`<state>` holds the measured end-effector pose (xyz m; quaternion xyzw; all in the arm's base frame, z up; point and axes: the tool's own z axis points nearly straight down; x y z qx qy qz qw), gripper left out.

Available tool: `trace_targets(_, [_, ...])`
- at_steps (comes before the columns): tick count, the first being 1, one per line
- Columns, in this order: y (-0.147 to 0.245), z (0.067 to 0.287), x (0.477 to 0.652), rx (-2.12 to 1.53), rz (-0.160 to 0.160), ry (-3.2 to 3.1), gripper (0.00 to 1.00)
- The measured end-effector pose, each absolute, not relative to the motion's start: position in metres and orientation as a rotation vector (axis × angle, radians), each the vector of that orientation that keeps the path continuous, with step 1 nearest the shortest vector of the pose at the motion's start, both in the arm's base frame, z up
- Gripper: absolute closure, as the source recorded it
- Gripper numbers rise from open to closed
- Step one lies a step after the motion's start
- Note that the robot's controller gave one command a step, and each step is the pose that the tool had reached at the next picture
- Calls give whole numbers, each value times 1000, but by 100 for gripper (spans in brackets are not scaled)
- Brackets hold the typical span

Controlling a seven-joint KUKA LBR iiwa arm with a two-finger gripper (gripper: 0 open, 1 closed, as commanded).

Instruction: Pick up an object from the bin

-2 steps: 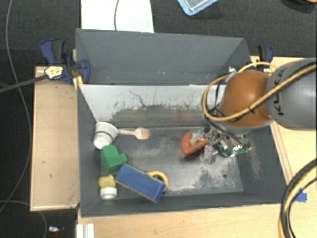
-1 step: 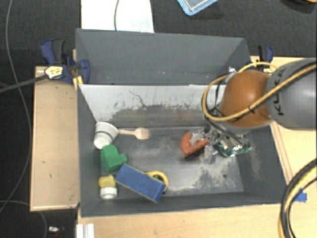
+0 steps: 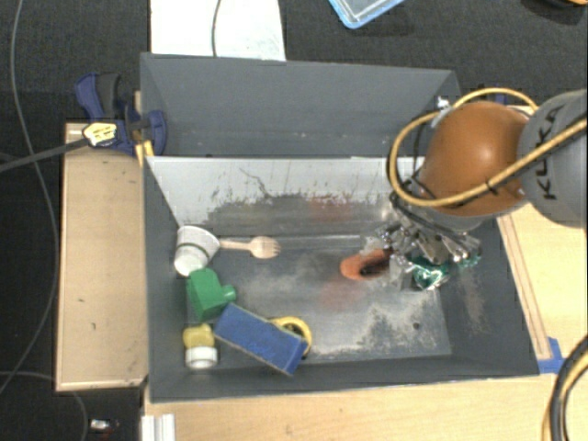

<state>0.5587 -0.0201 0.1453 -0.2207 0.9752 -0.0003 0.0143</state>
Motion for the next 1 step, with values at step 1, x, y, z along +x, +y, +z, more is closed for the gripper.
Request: trace_targets(1, [-33, 229, 567, -686, -1, 3035, 100])
